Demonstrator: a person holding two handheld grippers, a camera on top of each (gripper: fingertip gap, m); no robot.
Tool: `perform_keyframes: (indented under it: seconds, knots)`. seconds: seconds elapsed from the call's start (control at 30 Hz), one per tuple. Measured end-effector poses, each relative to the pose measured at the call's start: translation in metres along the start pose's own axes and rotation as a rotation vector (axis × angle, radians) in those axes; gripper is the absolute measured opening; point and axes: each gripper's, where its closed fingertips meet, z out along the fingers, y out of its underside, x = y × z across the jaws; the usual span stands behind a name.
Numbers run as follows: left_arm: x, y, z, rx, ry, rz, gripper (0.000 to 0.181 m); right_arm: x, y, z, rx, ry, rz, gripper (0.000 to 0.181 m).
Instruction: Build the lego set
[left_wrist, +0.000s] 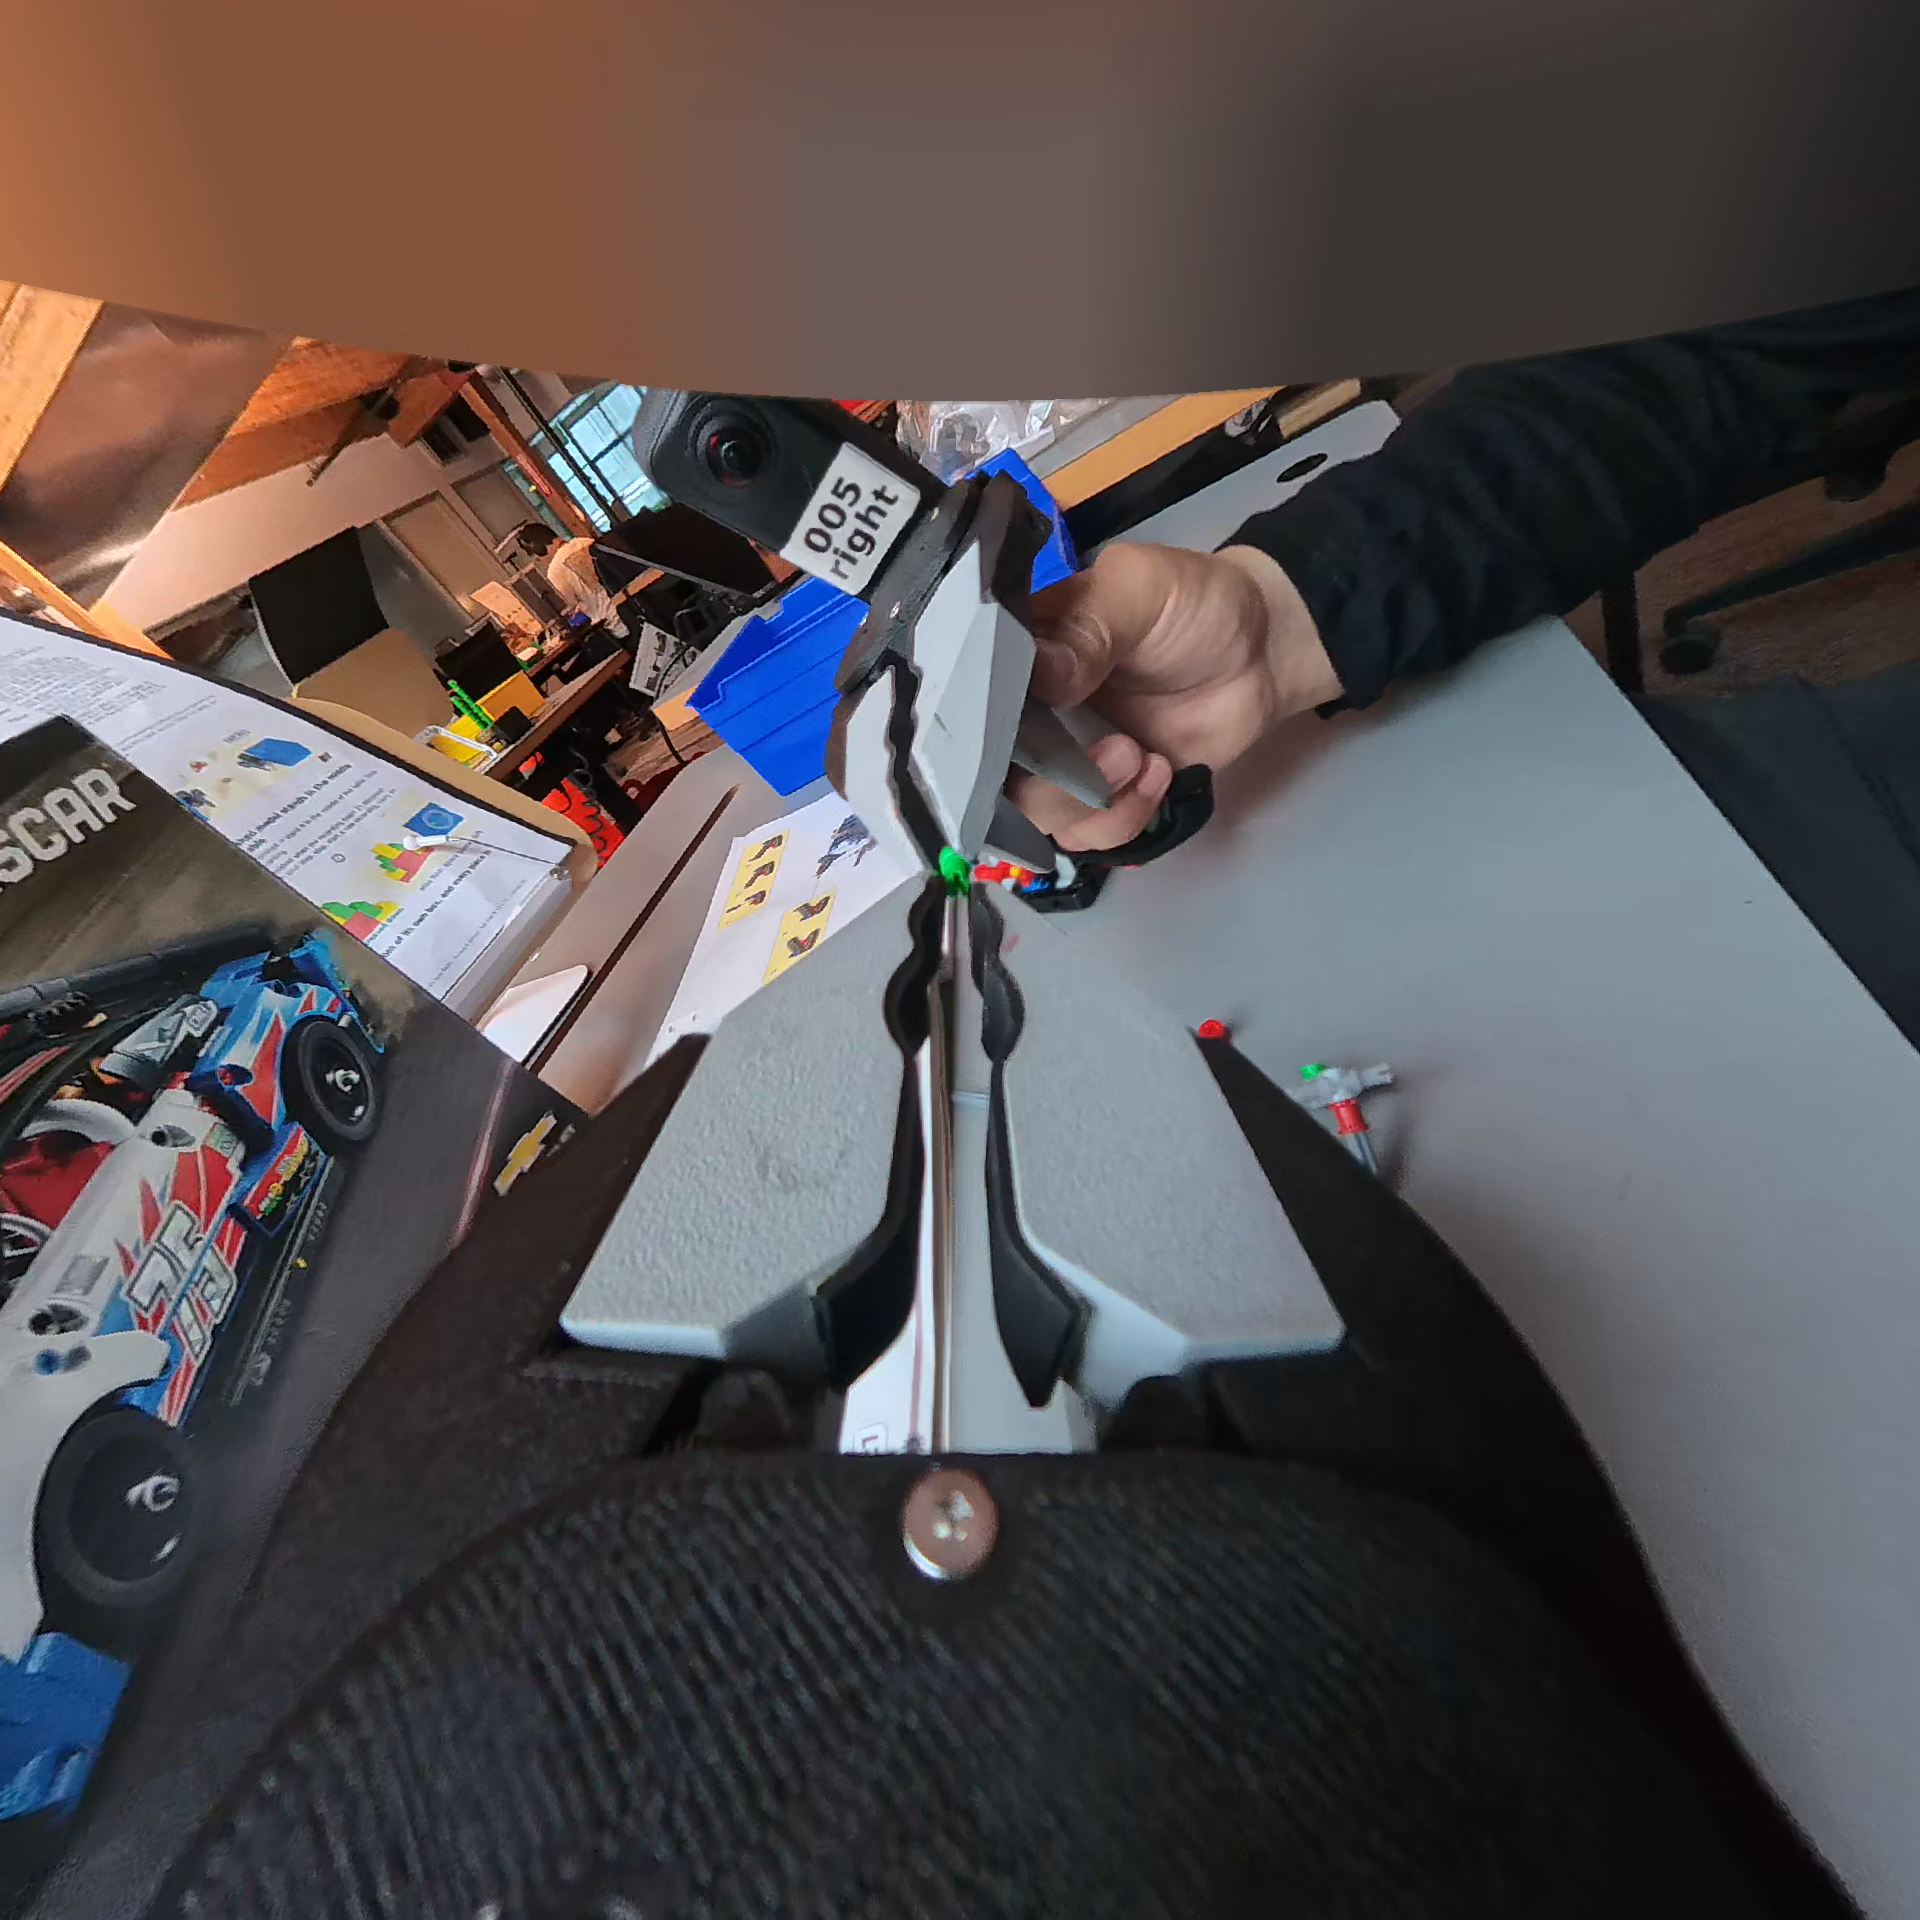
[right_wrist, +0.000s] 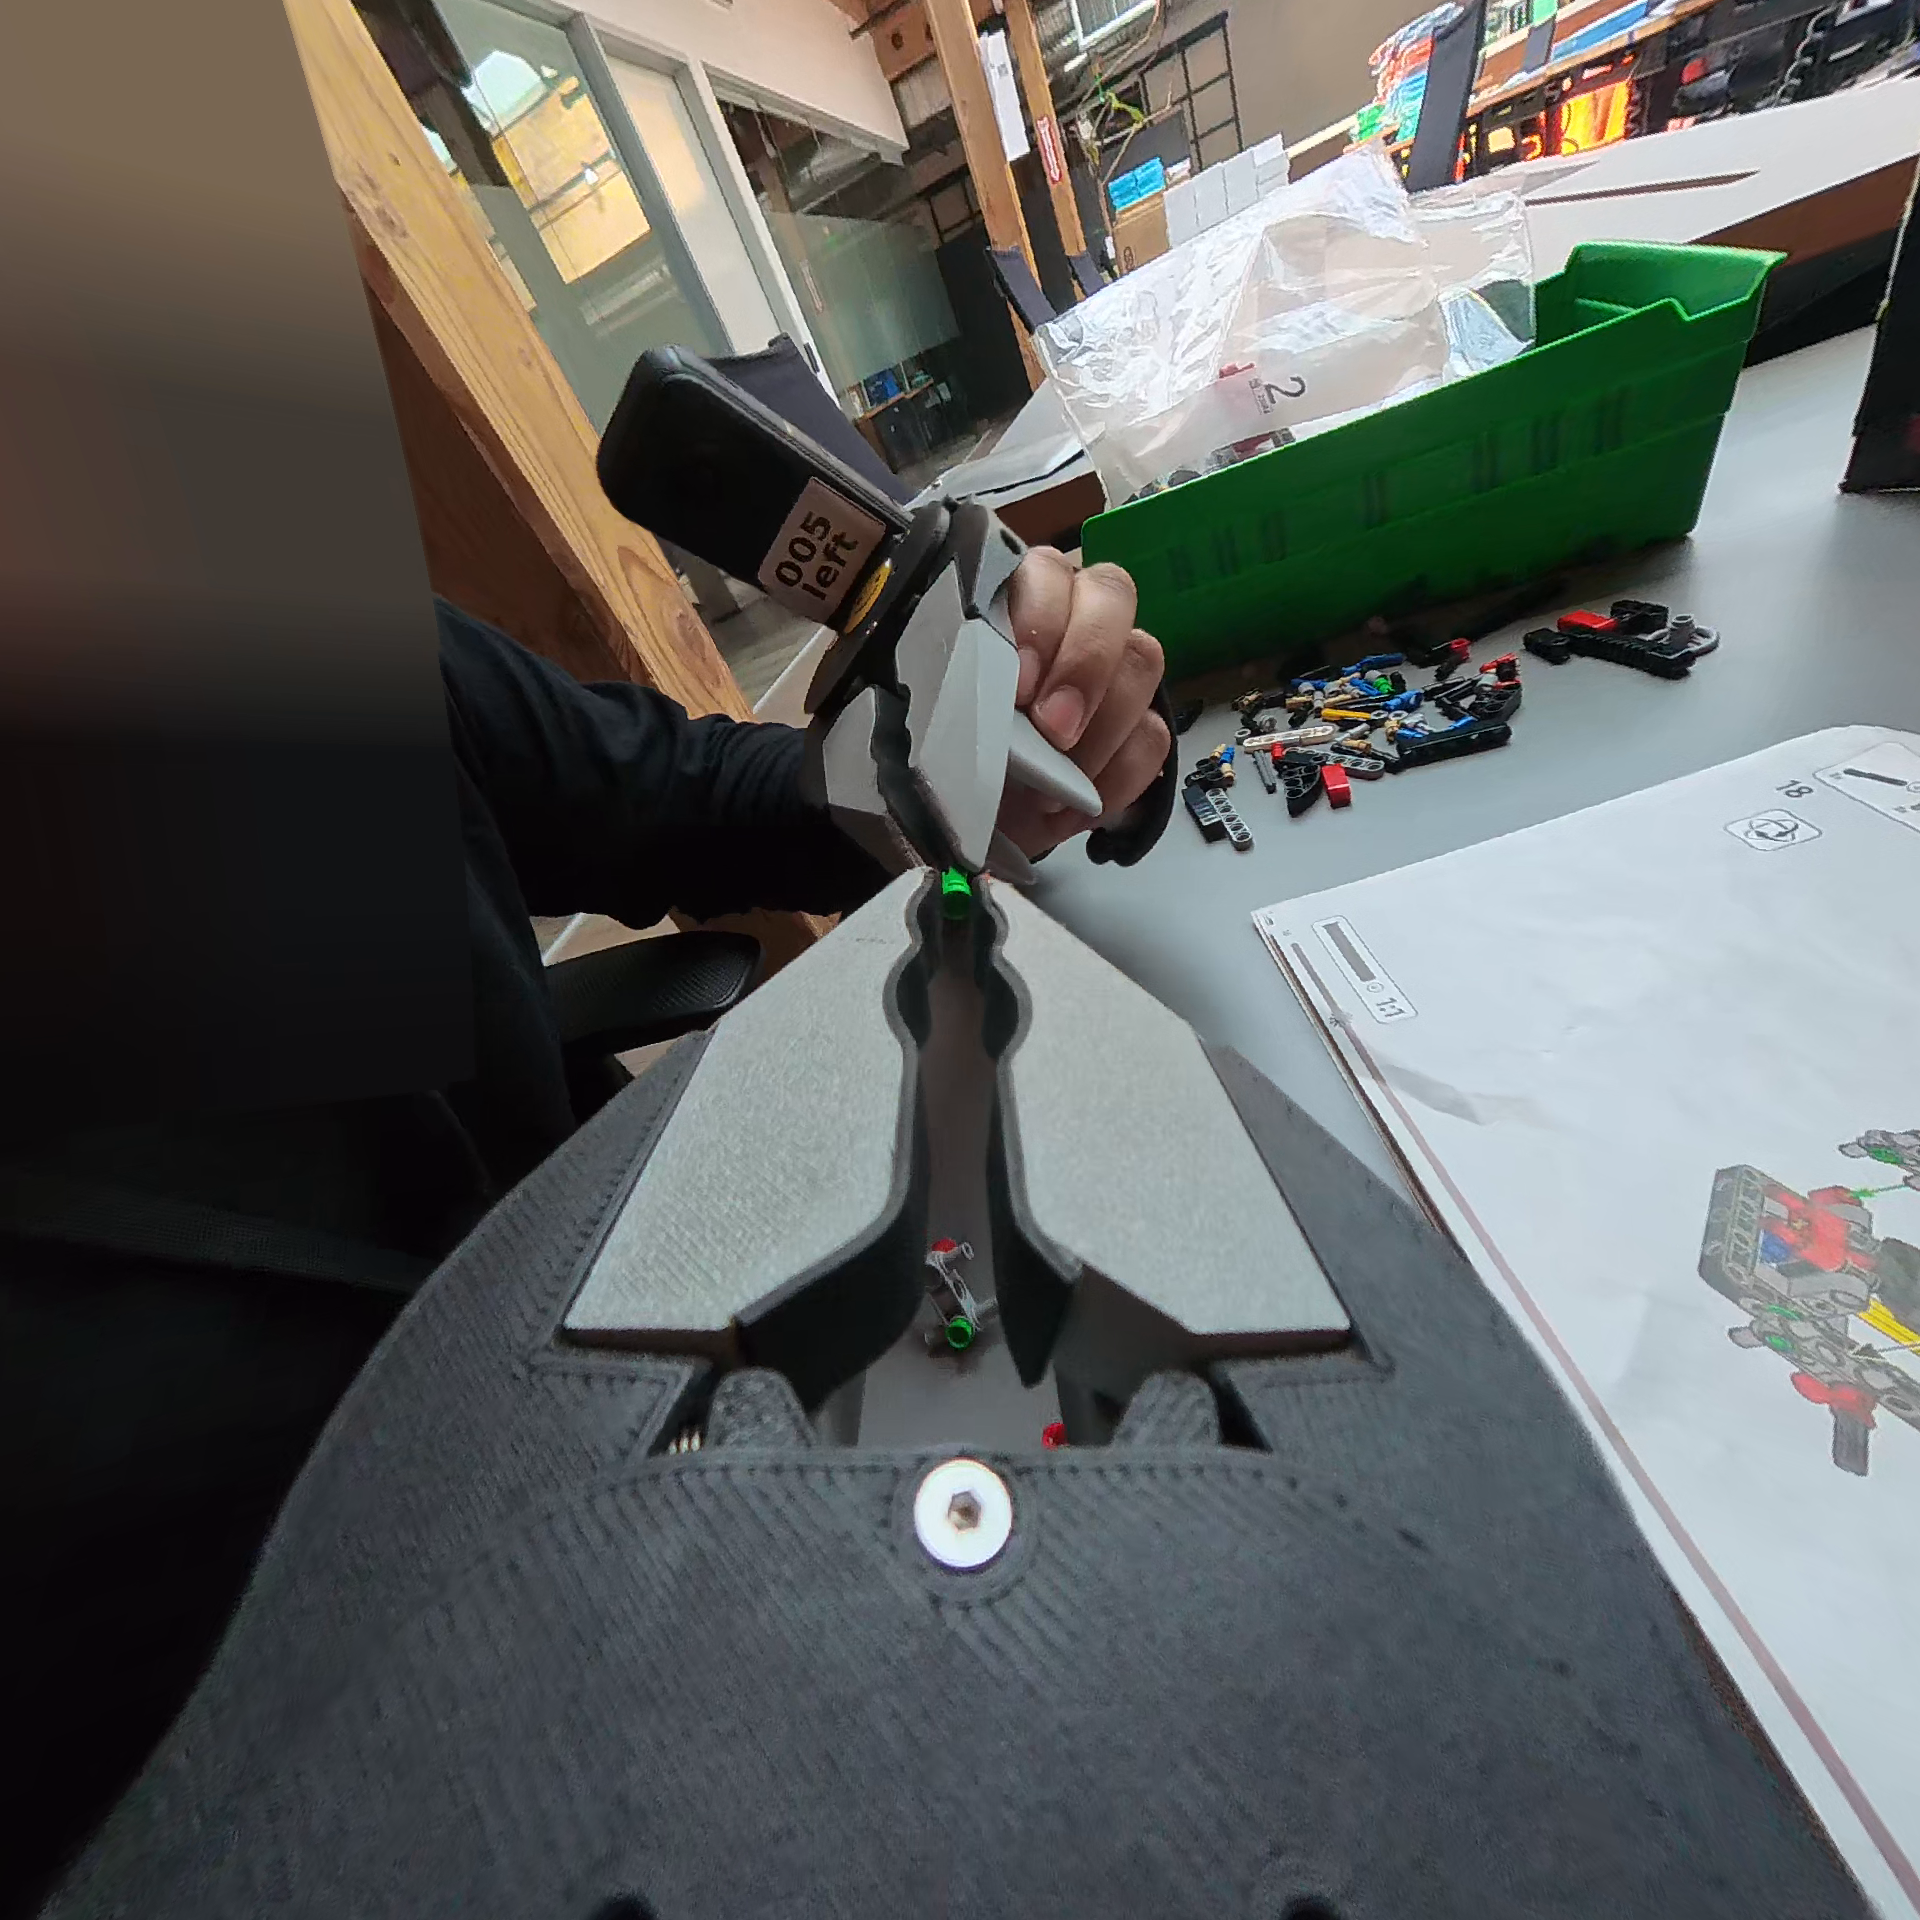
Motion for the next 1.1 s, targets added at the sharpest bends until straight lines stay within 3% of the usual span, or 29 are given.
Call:
perform_keyframes:
  seconds: [0.4,1.1]
  knots:
    - [0.001,-0.012,-0.004,0.058,0.02,-0.045,0.001,-0.01,-0.007,0.002,0.065,-0.015,-0.073,0.002]
    - [0.005,-0.011,-0.005,0.023,0.042,-0.033,0.0,-0.012,-0.003,0.003,0.045,-0.001,-0.116,0.002]
